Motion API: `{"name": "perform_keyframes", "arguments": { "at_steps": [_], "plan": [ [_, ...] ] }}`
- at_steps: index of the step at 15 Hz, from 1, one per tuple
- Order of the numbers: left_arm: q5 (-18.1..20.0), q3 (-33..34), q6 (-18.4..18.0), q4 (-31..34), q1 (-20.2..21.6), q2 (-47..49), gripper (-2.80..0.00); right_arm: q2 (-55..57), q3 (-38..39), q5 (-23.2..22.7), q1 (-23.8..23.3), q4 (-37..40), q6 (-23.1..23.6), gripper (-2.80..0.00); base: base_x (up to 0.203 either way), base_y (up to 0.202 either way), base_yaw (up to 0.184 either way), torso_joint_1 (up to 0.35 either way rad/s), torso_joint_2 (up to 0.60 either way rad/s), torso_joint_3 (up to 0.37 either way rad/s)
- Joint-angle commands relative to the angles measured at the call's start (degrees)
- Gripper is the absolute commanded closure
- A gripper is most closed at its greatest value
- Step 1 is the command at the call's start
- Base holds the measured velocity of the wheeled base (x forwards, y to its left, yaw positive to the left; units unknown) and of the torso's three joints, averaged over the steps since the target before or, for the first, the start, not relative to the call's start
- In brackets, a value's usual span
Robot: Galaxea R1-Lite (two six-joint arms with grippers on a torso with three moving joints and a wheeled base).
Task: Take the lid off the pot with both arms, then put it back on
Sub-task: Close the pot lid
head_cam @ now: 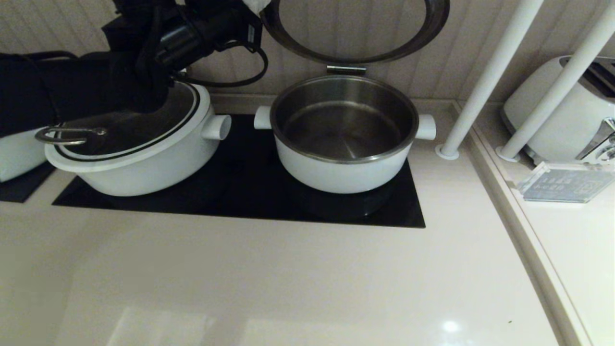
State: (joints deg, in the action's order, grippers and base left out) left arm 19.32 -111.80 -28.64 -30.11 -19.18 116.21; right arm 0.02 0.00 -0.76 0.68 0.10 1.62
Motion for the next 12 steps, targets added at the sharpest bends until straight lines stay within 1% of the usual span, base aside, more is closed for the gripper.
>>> {"name": "perform_keyframes", "arguments": {
  "at_steps": [1, 8, 12],
  "plan": [
    [0.1, 0.0, -0.19, -0.13, -0.07, -0.62, 0.0, -0.02, 0.0, -0.03, 0.02, -0.01, 0.05, 0.0, 0.0, 0.0, 0.0, 0.0, 0.0, 0.0],
    [0.1, 0.0, -0.02, 0.59, 0.01, -8.06, 0.0, -0.02, 0.0, -0.03, 0.02, -0.01, 0.05, 0.0, 0.0, 0.0, 0.0, 0.0, 0.0, 0.0],
    [-0.08, -0.07, 0.51, -0.24, 0.01, -4.91, 0.0, -0.02, 0.0, -0.03, 0.02, -0.01, 0.05, 0.0, 0.0, 0.0, 0.0, 0.0, 0.0, 0.0]
  ]
}}
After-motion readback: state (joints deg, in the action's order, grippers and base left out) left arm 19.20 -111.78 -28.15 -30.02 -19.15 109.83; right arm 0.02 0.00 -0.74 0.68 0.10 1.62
